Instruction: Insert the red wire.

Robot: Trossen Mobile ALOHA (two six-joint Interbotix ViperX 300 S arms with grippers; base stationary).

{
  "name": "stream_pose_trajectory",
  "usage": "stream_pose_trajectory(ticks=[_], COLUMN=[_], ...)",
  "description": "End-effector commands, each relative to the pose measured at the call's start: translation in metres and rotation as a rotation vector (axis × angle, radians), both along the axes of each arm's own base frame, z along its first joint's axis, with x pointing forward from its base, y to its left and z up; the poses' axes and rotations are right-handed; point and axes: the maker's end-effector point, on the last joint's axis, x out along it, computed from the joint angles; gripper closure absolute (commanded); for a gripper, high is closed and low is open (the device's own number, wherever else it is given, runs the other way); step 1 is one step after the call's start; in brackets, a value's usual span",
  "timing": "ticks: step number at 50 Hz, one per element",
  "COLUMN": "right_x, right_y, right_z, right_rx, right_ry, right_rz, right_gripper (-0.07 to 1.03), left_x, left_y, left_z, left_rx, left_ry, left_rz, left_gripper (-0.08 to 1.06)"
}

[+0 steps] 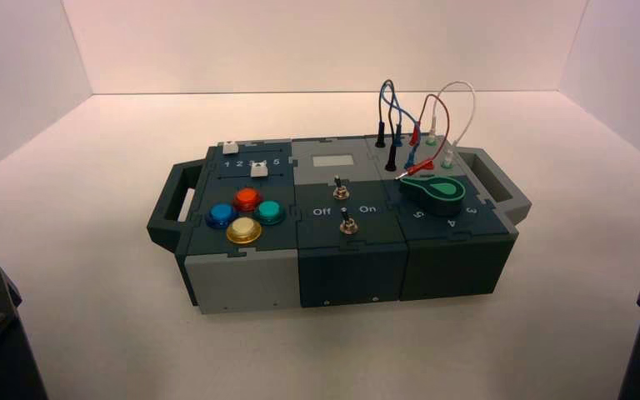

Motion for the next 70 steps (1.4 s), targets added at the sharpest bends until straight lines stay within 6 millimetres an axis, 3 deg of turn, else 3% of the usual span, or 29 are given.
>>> stream_pose_trajectory(ticks=[1,13,21,35,38,43,45,70], right_x=[0.002,-0.009,-0.017,-0.036,-0.04,-0.044,-0.046,-0.06], right_y=[0.005,0.02,0.037,0.08,0.086,0.092,0.093,0.094], right_z=[0.0,-0.039,-0.057,-0.087,-0.092,-0.097,-0.1,-0.123], right_rx=[0.041,0.126,0.16,0.245,0.271,0.311,0.327,0.421], right_ry=[0.052,0.293,0.415,0.646,0.682,0.725,0.74,0.782], right_rz=[0.006,0.04,0.091,0.209,0.224,0.227,0.223,0.162], right_gripper=[0.99,0.99,0.99,0.96,0.89,0.67,0.64,0.61], left_x=[-0.005,-0.031,-0.042,-0.043,-0.043,-0.043,-0.042,-0.036], left_y=[-0.025,-0.077,-0.097,-0.103,-0.104,-0.104,-0.104,-0.11], left_z=[-0.002,-0.036,-0.052,-0.065,-0.065,-0.064,-0.064,-0.074], left_rx=[0.022,0.038,0.062,0.095,0.095,0.097,0.1,0.132], left_ry=[0.081,0.249,0.311,0.351,0.351,0.348,0.346,0.382], left_rz=[-0.091,-0.254,-0.311,-0.33,-0.33,-0.333,-0.335,-0.339], left_gripper=[1.01,1.01,1.01,1.01,1.01,1.01,1.01,1.01])
